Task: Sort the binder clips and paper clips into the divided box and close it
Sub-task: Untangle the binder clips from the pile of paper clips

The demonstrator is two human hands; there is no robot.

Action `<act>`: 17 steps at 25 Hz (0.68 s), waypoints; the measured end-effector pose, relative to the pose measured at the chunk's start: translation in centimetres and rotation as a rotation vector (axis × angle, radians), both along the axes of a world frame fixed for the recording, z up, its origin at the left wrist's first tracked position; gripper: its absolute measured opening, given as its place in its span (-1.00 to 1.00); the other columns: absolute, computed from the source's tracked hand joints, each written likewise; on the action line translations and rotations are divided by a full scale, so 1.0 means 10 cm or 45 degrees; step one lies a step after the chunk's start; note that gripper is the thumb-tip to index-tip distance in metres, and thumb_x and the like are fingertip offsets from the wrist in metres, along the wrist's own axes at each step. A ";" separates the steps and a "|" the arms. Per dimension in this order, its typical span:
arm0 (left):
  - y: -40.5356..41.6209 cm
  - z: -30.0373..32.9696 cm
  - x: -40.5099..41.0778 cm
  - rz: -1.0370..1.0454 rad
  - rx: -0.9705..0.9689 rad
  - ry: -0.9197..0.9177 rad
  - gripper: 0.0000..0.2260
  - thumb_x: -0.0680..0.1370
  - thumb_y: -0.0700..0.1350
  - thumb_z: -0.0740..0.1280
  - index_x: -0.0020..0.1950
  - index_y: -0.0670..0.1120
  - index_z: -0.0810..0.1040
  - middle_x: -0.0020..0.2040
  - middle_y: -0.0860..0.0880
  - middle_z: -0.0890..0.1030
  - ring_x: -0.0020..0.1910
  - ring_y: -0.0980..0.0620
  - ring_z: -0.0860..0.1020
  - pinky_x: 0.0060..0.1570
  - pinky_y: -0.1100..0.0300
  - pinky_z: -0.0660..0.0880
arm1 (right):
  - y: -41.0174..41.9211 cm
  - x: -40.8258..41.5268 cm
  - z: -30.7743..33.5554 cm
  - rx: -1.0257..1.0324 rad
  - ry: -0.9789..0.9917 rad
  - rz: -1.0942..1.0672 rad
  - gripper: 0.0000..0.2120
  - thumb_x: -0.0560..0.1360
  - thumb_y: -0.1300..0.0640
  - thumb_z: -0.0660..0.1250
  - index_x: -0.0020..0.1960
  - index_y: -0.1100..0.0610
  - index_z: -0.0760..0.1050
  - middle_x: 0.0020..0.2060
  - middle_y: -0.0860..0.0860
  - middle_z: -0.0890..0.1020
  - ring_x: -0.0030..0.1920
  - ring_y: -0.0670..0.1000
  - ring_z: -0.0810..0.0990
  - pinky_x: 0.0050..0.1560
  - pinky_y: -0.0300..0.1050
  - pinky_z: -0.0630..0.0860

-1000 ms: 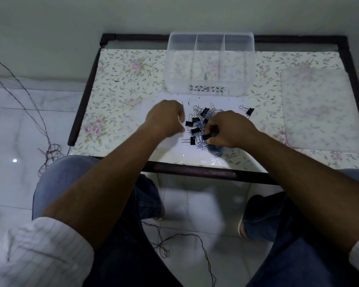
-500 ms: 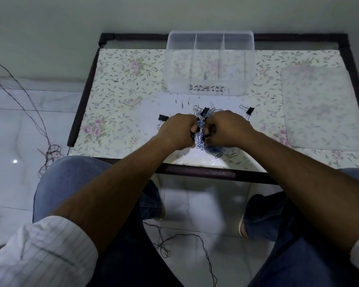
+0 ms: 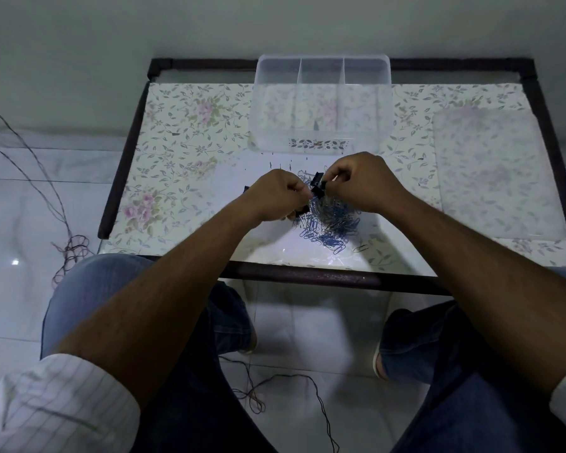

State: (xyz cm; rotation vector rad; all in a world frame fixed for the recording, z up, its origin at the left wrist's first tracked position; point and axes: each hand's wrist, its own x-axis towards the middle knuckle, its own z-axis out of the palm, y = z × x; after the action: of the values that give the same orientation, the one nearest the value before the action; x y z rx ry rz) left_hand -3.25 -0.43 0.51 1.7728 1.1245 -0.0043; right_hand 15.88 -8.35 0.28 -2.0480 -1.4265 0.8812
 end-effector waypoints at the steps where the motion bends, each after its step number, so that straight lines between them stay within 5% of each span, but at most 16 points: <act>1: 0.00 0.01 0.01 0.045 -0.049 -0.033 -0.85 0.63 -0.13 0.38 -0.09 -0.09 0.70 -0.24 -0.07 0.67 -0.36 0.05 0.58 -0.34 0.21 0.48 | 0.00 0.02 0.02 0.000 0.033 -0.009 -0.87 0.47 0.17 0.47 -0.03 0.02 0.76 -0.24 -0.06 0.73 -0.37 -0.18 0.59 -0.25 -0.23 0.52; 10: 0.03 0.12 0.04 0.265 -0.234 -0.191 -0.82 0.65 -0.21 0.28 0.03 -0.13 0.69 -0.24 -0.06 0.58 -0.43 0.10 0.54 -0.40 0.31 0.45 | 0.11 0.61 0.24 0.083 0.508 -0.234 -0.84 0.65 0.25 0.38 0.16 0.12 0.71 -0.13 0.03 0.66 -0.18 -0.05 0.60 0.00 -0.11 0.71; 13: 0.04 0.12 0.02 0.305 -0.229 -0.257 -0.85 0.63 -0.23 0.39 0.14 -0.23 0.71 -0.23 -0.07 0.63 -0.46 0.15 0.57 -0.42 0.35 0.48 | 0.05 0.69 0.20 0.084 0.366 -0.267 -0.92 0.60 0.19 0.47 0.05 0.16 0.72 -0.14 0.10 0.72 -0.27 -0.04 0.66 -0.07 -0.07 0.72; 17: 0.14 0.18 -0.08 0.300 -0.062 -0.254 -0.87 0.52 -0.19 0.55 0.04 -0.18 0.76 -0.23 -0.05 0.73 -0.37 0.11 0.66 -0.36 0.28 0.53 | -0.02 0.80 0.12 -0.110 -0.120 -0.230 -0.97 0.50 0.18 0.56 -0.08 0.08 0.74 -0.31 0.01 0.71 -0.30 0.02 0.71 -0.08 -0.07 0.68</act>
State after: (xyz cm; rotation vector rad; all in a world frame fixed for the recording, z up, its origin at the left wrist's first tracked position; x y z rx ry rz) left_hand -4.02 0.93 2.35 1.5511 1.1700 0.2788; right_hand 23.92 -8.50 1.44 -2.2685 -1.2459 0.7927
